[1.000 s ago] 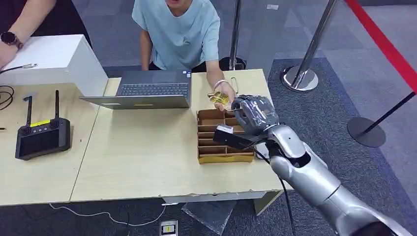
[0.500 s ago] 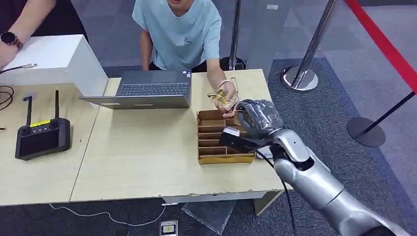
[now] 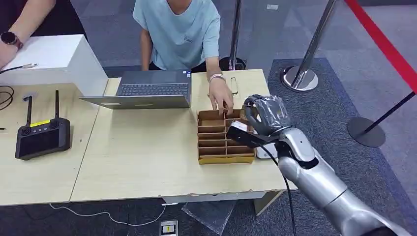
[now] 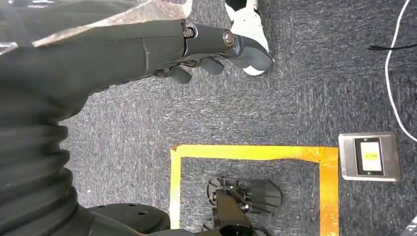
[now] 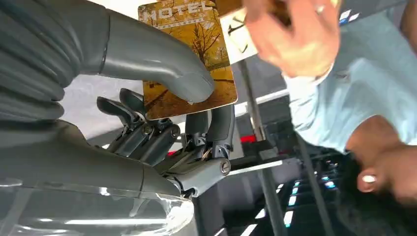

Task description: Pass the card to the sensor for recognition and then transmit it.

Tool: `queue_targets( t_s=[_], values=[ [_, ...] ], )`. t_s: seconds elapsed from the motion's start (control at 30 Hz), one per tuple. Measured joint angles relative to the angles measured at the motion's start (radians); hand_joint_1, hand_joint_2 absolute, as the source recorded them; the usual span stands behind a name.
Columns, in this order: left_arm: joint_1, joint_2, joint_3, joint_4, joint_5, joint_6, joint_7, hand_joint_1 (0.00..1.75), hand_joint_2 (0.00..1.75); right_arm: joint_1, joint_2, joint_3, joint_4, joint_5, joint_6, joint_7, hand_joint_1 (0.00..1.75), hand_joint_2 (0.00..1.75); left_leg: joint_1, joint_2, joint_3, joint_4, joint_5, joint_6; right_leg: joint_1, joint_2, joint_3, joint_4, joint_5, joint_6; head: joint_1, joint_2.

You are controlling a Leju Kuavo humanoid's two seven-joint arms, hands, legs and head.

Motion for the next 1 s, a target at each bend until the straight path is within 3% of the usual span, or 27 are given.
queue_targets(
  t_s=[0.3, 0.5, 1.0],
  values=[
    [0.0, 0.0, 0.0, 0.0, 0.008, 0.002, -0.001, 0.0, 1.75, 0.0, -0.006, -0.029, 0.029, 0.024, -0.037, 0.018, 1.75, 1.75, 0.0, 0.0, 0.0, 0.0, 0.0, 0.0, 0.0, 0.0, 0.0, 0.0, 0.0, 0.0, 0.0, 0.0],
    [0.0, 0.0, -0.001, 0.0, 0.014, 0.003, -0.005, 0.0, 1.75, -0.005, -0.011, -0.061, 0.093, 0.002, -0.101, 0.038, 1.75, 1.75, 0.0, 0.0, 0.0, 0.0, 0.0, 0.0, 0.0, 0.0, 0.0, 0.0, 0.0, 0.0, 0.0, 0.0],
    [-0.001, 0.0, -0.02, 0.0, 0.014, 0.003, -0.001, 0.0, 1.75, -0.002, -0.012, -0.092, 0.273, -0.022, -0.13, 0.043, 1.75, 1.75, 0.0, -0.001, 0.0, 0.0, 0.0, 0.0, 0.0, 0.0, 0.0, 0.0, 0.0, 0.0, 0.0, 0.0]
  ],
)
